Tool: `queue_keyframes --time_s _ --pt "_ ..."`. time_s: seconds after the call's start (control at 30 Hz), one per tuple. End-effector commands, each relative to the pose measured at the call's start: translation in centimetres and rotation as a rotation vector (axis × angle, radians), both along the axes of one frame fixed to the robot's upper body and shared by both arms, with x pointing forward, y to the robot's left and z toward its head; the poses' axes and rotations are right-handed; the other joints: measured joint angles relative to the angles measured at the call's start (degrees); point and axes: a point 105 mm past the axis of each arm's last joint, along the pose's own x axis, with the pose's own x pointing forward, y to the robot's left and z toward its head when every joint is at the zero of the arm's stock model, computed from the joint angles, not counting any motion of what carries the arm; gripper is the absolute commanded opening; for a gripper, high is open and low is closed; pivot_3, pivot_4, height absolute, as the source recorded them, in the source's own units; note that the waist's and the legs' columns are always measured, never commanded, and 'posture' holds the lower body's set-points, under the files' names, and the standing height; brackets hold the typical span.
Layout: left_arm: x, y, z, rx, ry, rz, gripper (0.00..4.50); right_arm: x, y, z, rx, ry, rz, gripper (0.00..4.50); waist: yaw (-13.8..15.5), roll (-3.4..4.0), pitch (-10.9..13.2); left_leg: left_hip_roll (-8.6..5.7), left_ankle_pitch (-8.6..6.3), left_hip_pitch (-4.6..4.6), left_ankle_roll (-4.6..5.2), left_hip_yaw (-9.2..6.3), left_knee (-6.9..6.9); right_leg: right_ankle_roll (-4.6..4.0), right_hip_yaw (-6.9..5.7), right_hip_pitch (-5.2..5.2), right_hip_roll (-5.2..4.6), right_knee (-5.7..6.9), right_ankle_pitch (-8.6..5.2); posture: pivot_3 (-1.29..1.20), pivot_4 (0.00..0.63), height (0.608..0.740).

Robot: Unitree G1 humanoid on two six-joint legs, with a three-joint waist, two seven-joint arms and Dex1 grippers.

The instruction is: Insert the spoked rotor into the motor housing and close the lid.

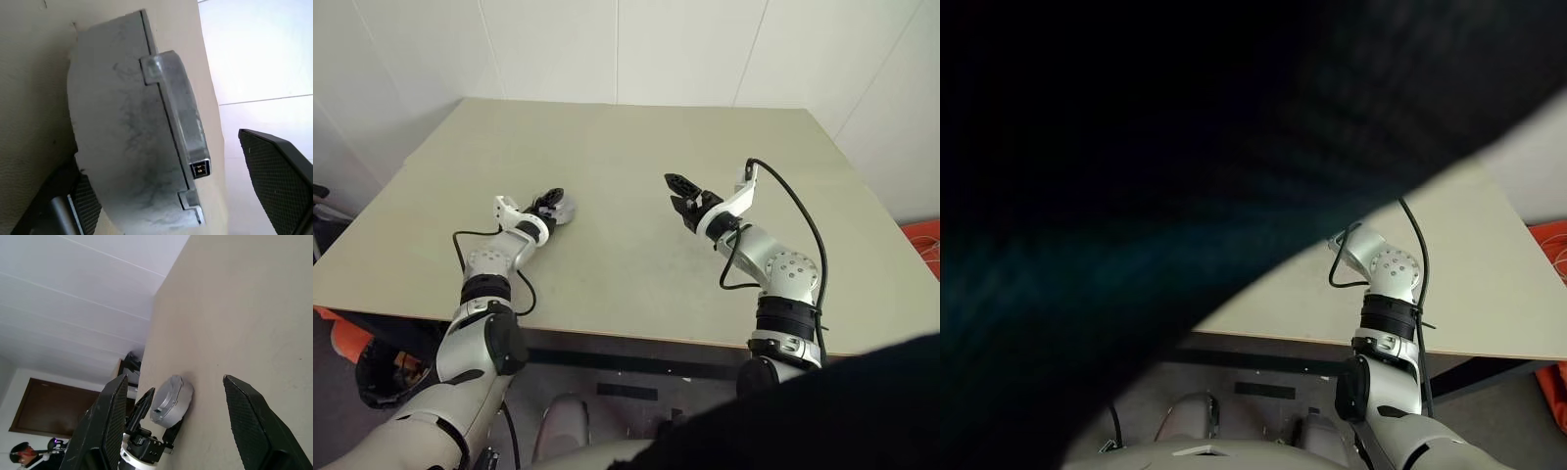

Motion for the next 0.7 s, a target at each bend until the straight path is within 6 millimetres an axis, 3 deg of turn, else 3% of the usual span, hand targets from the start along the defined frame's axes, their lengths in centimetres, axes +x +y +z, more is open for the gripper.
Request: queue_keyframes --time_s 0.03,0.2,0.3,0.43,0.7 --pt "-0.1 -0.7 1.5 0.02 -0.06 -0.082 4.27 -0.2 -0.1 1.6 0.007 -0.06 0.002 3.49 0.04 0.0 0.0 -0.01 0.0 -0.01 0.0 0.0 0.0 0.0 0.0 0.0 0.0 0.0 0.0 0.0 0.0 0.74" --pt "-1.6 -1.4 0.9 0.052 -0.041 -0.204 4.27 -0.4 0.0 1.3 -0.004 -0.055 0.013 3.49 0.03 0.0 0.0 -0.03 -0.01 -0.06 0.02 0.0 -0.01 -0.01 -0.01 -0.04 -0.02 -0.01 0.0 0.0 0.0 0.74" --pt "-4.3 -3.8 0.1 0.136 -0.025 -0.436 4.27 -0.5 -0.1 1.1 -0.025 -0.056 0.019 3.49 0.01 0.0 0.0 -0.03 -0.02 -0.06 0.03 0.0 -0.02 -0.01 -0.01 -0.04 -0.02 -0.02 0.0 0.0 0.0 0.74" --pt "-5.7 -3.8 0.1 0.181 -0.036 -0.502 4.27 -0.7 -0.4 0.8 -0.063 -0.056 0.022 3.49 0.01 0.01 -0.01 -0.05 -0.02 -0.05 0.03 0.01 -0.01 -0.01 -0.02 -0.02 -0.05 0.0 0.0 0.0 0.0 0.74" --pt "-6.8 -5.0 2.4 0.481 -0.256 -0.609 4.27 -2.2 -3.2 -0.6 -0.367 -0.144 0.053 3.49 0.09 0.0 -0.01 -0.05 -0.01 0.06 0.02 0.02 0.0 0.01 0.02 0.1 -0.05 -0.01 -0.01 0.0 0.0 0.74"
